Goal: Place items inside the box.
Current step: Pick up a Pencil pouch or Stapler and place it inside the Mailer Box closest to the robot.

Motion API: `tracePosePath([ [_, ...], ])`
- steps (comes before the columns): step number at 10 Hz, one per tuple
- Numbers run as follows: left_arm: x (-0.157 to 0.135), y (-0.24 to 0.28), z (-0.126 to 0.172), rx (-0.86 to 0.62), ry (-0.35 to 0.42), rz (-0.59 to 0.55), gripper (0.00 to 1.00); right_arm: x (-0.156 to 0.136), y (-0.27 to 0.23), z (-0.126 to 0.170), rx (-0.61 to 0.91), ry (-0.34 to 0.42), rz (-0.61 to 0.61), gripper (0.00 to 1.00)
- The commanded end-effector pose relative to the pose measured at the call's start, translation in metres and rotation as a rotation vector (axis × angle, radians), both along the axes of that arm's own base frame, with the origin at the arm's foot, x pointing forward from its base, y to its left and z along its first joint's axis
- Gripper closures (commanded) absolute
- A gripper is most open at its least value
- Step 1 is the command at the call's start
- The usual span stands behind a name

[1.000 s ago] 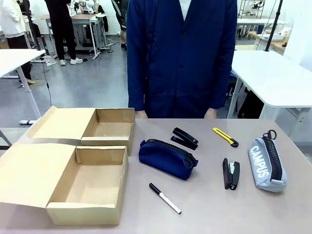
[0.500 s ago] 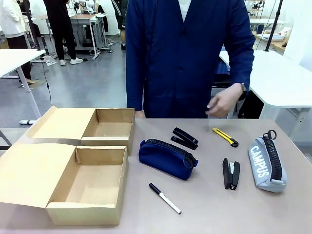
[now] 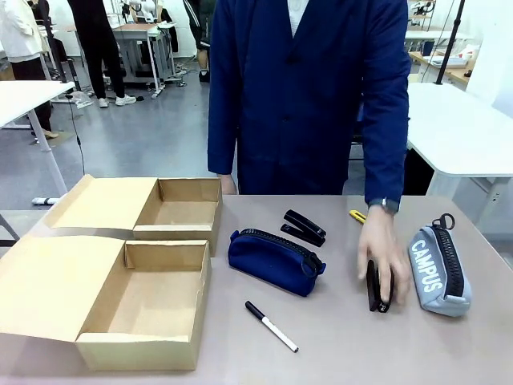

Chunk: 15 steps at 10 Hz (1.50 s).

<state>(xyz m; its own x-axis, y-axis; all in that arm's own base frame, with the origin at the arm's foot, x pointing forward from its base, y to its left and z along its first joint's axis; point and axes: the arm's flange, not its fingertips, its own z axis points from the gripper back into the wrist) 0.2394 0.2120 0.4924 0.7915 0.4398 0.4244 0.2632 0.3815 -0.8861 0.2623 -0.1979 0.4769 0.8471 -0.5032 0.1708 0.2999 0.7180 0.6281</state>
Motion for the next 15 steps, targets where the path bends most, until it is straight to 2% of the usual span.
tracePosePath([
  [1, 0.001, 0.000, 0.001, -0.006, -0.031, -0.006, 0.00, -0.051, -0.058, -0.022, 0.127, -0.046, -0.093, 0.00],
  [2, 0.001, 0.000, 0.001, -0.006, -0.031, -0.006, 0.00, -0.069, -0.065, -0.031, 0.142, -0.071, -0.097, 0.00],
  [3, 0.001, 0.000, 0.001, -0.006, -0.031, -0.006, 0.00, -0.074, -0.065, -0.036, 0.138, -0.068, -0.099, 0.00],
  [8, 0.001, 0.000, 0.001, -0.006, -0.031, -0.006, 0.00, -0.052, -0.051, -0.042, 0.141, -0.060, -0.056, 0.00],
  [9, 0.001, 0.000, 0.001, -0.006, -0.031, -0.006, 0.00, -0.041, -0.034, -0.037, 0.100, -0.046, -0.077, 0.00],
  [12, 0.001, 0.000, 0.001, -0.006, -0.031, -0.006, 0.00, 0.031, 0.076, -0.016, -0.128, 0.039, 0.060, 0.00],
  [13, 0.001, 0.000, 0.001, -0.006, -0.031, -0.006, 0.00, 0.043, 0.097, -0.014, -0.156, 0.046, 0.119, 0.00],
  [15, 0.001, 0.000, 0.001, -0.006, -0.031, -0.006, 0.00, 0.078, 0.153, -0.025, -0.274, 0.122, 0.198, 0.00],
])
